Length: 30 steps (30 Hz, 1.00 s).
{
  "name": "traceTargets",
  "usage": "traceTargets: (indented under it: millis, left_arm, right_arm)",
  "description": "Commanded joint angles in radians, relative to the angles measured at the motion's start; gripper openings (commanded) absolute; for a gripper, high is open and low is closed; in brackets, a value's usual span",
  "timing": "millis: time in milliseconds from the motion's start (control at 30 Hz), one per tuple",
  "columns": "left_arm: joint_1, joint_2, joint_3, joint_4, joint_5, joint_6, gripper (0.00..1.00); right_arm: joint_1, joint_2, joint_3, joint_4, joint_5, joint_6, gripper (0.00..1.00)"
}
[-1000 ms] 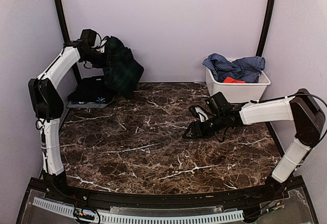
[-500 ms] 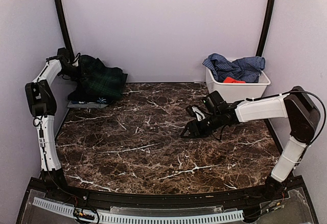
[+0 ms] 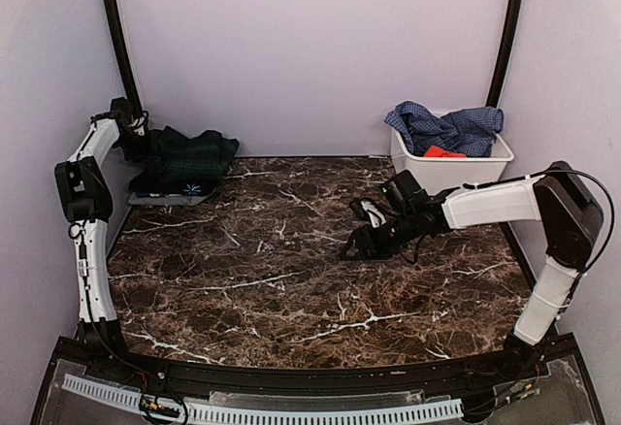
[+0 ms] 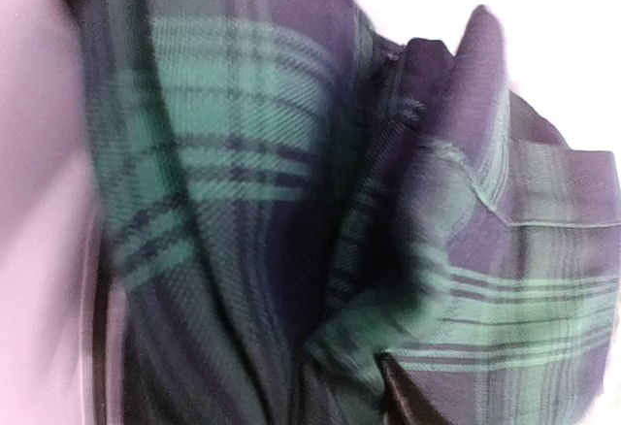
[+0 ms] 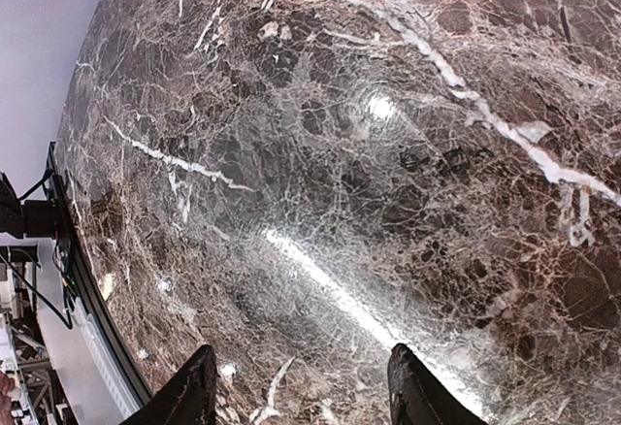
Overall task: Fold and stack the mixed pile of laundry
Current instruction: Place the square-folded skirt at the corner of the board, then smooth out the square-folded skirt at the corner of the board.
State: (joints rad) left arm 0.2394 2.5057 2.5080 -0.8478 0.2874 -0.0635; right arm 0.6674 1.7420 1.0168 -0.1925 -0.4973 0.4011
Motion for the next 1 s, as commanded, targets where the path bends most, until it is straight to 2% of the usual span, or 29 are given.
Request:
traceTargets:
  millis: [0, 100, 133, 167, 300, 400, 500, 633, 800, 967]
  left_arm:
    - [0.014, -0.088, 0.027, -0.033, -0.264, -0.017, 0.48]
    - [0.014, -0.145, 0.025, -0.044, -0.334, -0.032, 0.52]
    - [0.014, -0.157, 0.023, -0.045, -0.356, -0.036, 0.56]
    - [0.014, -0.182, 0.020, -0.044, -0.362, -0.043, 0.64]
    - [0.012, -0.261, -0.007, -0.032, -0.357, -0.052, 0.70]
    - [0.013, -0.307, -0.028, -0.012, -0.272, -0.062, 0.70]
    - [0.010, -0.361, -0.115, 0.041, -0.048, -0.086, 0.68]
    - [-0.017, -0.362, -0.208, 0.111, 0.106, -0.102, 0.66]
    - [-0.058, -0.275, -0.245, 0.159, 0.127, -0.115, 0.66]
    - [-0.045, -0.196, -0.281, 0.161, 0.030, -0.141, 0.66]
  right_arm:
    - [-0.005, -0.004, 0.030, -0.004, -0.015, -0.004, 0.57]
    - [-0.005, -0.014, 0.028, -0.004, -0.017, -0.004, 0.57]
    - [-0.005, -0.018, 0.025, -0.003, -0.017, -0.004, 0.57]
    - [-0.005, -0.021, 0.022, -0.002, -0.017, -0.004, 0.57]
    - [-0.005, -0.031, 0.012, 0.005, -0.020, -0.005, 0.57]
    - [-0.005, -0.036, 0.006, 0.011, -0.022, -0.005, 0.57]
    - [-0.004, -0.036, 0.004, 0.018, -0.023, -0.006, 0.57]
    - [-0.004, -0.025, 0.005, 0.030, -0.031, -0.004, 0.57]
    - [-0.005, -0.021, 0.001, 0.037, -0.038, 0.000, 0.58]
    - [-0.005, -0.030, -0.010, 0.035, -0.035, -0.001, 0.58]
